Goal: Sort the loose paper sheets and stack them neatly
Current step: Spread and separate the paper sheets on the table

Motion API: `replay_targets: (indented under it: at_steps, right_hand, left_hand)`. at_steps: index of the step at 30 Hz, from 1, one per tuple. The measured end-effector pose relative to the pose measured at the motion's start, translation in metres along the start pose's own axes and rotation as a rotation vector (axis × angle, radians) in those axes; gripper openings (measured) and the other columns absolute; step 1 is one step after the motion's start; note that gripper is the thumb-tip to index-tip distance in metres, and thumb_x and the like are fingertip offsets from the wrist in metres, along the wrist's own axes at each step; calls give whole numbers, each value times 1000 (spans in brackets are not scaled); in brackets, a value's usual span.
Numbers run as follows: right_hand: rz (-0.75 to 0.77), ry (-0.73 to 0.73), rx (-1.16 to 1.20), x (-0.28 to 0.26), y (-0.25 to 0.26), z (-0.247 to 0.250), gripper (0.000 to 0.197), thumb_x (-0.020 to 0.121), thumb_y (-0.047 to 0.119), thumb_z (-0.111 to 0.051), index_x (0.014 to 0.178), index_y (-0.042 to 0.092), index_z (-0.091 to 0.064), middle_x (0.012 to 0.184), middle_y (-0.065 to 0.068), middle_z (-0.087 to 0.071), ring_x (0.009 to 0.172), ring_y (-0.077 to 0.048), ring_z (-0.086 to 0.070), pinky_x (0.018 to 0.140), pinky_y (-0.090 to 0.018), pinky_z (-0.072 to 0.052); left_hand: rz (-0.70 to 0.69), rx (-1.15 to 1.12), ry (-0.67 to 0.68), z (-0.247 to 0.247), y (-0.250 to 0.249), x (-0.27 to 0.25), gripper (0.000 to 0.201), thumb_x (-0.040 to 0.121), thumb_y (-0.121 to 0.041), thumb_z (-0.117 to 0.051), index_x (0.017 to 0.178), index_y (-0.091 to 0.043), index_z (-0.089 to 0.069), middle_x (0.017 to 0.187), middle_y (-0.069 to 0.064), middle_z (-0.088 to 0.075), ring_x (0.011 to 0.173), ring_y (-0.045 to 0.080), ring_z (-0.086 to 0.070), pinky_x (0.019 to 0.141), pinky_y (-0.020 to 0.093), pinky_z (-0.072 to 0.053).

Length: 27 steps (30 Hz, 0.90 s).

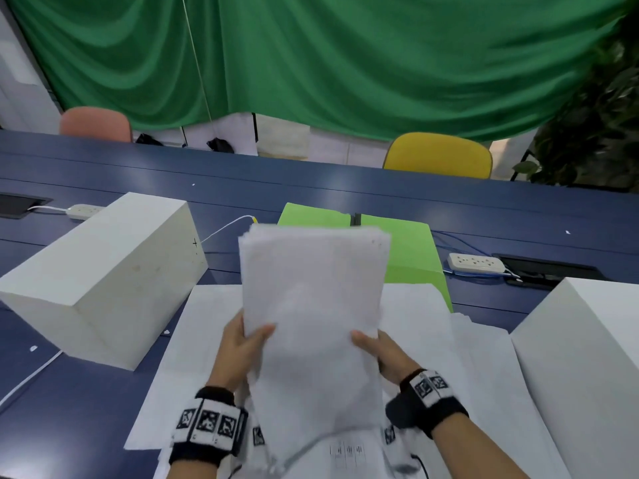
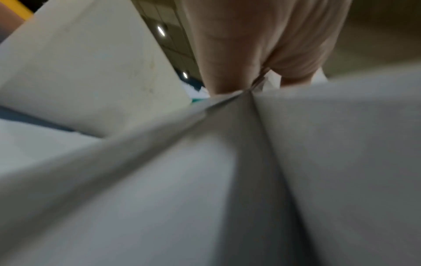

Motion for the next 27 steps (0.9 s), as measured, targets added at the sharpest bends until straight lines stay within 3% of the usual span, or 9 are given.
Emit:
replay_targets:
  at_steps: [2, 4, 5, 7, 10, 14, 16, 20, 27]
  right_hand:
    - [119, 14, -18, -2, 38, -14, 50, 59, 36, -83, 102, 13, -68, 103, -4, -72, 95, -22, -68, 88, -36, -54]
    - [248, -79, -52, -5, 78, -29, 15, 77, 18, -72, 91, 17, -68, 91, 5, -73, 82, -12, -68, 82, -29, -55]
    - [300, -104, -66, -7, 93, -35, 11, 84, 11, -65, 92, 18, -66, 89, 6, -71, 77, -7, -67, 78, -27, -55]
    - [378, -104, -73, -10, 113, -46, 14, 87, 6, -60, 95, 17, -64, 88, 7, -70, 74, -3, -67, 75, -23, -55]
    - [412, -106, -49, -11, 115, -47, 19, 83, 3, -64, 92, 19, -65, 87, 9, -71, 77, -4, -68, 77, -22, -55]
    - [301, -96, -115, -7, 86, -43, 20, 81, 4, -67, 91, 21, -67, 89, 8, -73, 82, -9, -69, 81, -28, -54]
    - [224, -84, -178, -4, 65, -44, 20, 82, 7, -67, 94, 23, -65, 99, 0, -71, 92, -16, -66, 89, -33, -51]
    - [171, -148, -198, 1, 49, -40, 20, 85, 10, -65, 103, 16, -60, 109, -12, -66, 100, -24, -64, 94, -39, -49]
    - [203, -221, -310, 7, 55, -38, 12, 90, 16, -59, 97, 7, -64, 91, -13, -68, 74, -16, -63, 74, -31, -51]
  left_hand:
    - [-119, -37, -65, 3, -32, 11, 29, 85, 8, -54, 93, -18, -61, 75, -16, -73, 70, 1, -66, 62, 13, -52]
    - [-218, -64, -97, 3, -57, 18, 24, 88, 3, -54, 94, -19, -61, 78, -19, -72, 73, -4, -66, 66, 12, -52]
    - [-253, -64, -84, 0, -67, 19, 20, 89, -2, -53, 97, -18, -61, 81, -20, -72, 77, -4, -66, 69, 12, -52]
    - [-294, -53, -60, -7, -81, 17, 19, 88, -10, -55, 105, -13, -60, 85, -18, -72, 83, -1, -66, 75, 16, -54]
    - [-337, -50, -71, -6, -84, 14, 20, 86, -4, -58, 105, -11, -60, 84, -18, -72, 81, -3, -66, 70, 13, -52]
    - [-287, -60, -148, 6, -64, 13, 29, 76, -16, -71, 103, -12, -63, 83, -15, -73, 79, 0, -67, 68, 14, -53]
    - [-222, -57, -167, 7, -52, 13, 15, 81, -8, -69, 94, -15, -65, 76, -17, -72, 72, -3, -66, 63, 13, -52]
    - [-186, -47, -198, 5, -47, 10, 18, 85, -3, -62, 83, -21, -63, 68, -21, -70, 65, -7, -65, 57, 9, -49]
    - [-113, -25, -257, 4, -31, 20, 7, 89, -16, -59, 88, -19, -65, 79, -15, -68, 68, -9, -63, 60, 7, -49]
Point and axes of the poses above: each hand's wrist, its own x-axis towards the middle knuckle, its own z-axis out of the back of the hand, y = z × x, the point moved 3 cm from there along x, towards the middle knuckle
